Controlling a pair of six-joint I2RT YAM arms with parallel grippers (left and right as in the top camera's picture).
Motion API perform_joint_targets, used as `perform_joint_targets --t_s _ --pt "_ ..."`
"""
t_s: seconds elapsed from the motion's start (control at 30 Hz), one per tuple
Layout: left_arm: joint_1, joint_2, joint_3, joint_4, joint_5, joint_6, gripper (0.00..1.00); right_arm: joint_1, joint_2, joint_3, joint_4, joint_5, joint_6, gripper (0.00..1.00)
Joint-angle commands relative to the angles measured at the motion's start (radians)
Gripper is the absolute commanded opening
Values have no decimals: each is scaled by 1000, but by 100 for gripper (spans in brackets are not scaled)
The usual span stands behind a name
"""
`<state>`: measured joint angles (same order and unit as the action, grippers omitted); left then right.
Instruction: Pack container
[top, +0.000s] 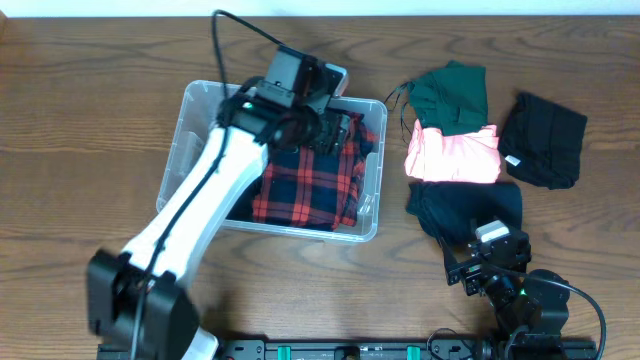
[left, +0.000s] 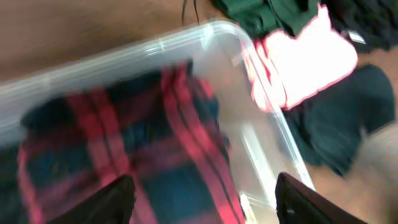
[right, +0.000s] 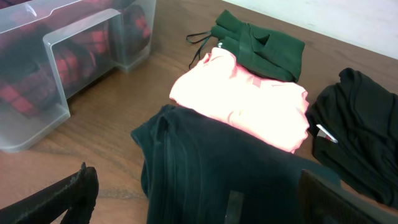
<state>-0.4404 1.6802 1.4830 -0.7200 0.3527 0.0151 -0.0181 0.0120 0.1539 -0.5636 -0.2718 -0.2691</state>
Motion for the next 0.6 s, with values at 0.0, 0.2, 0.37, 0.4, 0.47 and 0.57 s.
perform_joint_targets --t_s 0.0,0.2,0.37,0.4,0.47,0.57 --pt "-2 22 -9 -81 -13 -13 73 -14 -6 -2 -1 3 11 99" --pt "-2 91 -132 -86 -12 -52 73 -14 -6 -2 -1 3 11 99" --pt "-2 186 -188 -64 13 -73 73 -14 -6 -2 -1 3 11 99" --pt "-2 206 -188 -56 36 -73 73 -14 -6 -2 -1 3 11 99" --pt "-2 228 -188 -26 87 -73 73 -14 -6 -2 -1 3 11 99" --pt "-2 232 -180 38 153 -82 73 -14 -6 -2 -1 3 11 99"
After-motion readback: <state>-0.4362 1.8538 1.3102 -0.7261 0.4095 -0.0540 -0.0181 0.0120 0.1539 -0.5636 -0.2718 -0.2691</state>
